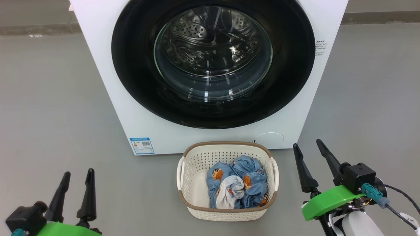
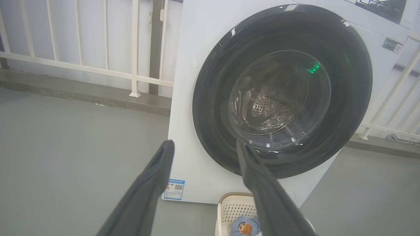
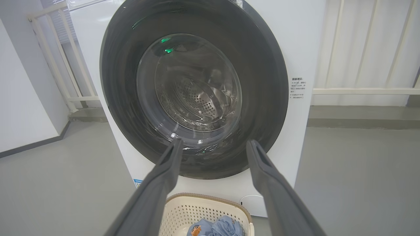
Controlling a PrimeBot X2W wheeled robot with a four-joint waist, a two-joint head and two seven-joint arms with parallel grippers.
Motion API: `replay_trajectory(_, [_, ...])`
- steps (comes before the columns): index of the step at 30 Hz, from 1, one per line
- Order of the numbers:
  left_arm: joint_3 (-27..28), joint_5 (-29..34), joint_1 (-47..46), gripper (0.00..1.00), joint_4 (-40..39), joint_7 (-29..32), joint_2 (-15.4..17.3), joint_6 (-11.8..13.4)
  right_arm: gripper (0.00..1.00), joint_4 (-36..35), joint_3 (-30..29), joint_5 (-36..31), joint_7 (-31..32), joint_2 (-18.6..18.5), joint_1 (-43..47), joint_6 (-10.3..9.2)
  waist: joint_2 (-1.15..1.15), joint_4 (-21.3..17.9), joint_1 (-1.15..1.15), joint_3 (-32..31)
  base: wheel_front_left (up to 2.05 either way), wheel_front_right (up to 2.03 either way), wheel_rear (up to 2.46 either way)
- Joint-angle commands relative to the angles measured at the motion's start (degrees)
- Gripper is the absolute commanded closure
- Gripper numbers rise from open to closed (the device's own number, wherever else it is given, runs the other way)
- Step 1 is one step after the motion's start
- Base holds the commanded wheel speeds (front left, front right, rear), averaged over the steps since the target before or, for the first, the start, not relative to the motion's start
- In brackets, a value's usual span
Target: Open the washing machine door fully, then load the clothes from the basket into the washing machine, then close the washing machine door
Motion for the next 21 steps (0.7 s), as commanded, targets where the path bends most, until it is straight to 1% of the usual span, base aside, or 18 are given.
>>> replay_trajectory(1, [2.19, -0.21, -3.12, 0.00, -0.77, -0.79, 1.95, -0.28, 0.00, -1.53, 0.88, -0.49, -0.71, -0.36, -2.28, 0.26, 0.00, -0.01, 0.00, 0.03, 0.00, 0.00, 0.00])
replay_trajectory(21, [2.16, -1.20, -2.92, 0.00, -1.69, -0.79, 2.16, -0.28, 0.00, -2.04, 0.53, 0.04, -0.71, -0.36, -1.74, 0.26, 0.00, 0.01, 0.00, 0.25, 0.00, 0.00, 0.00])
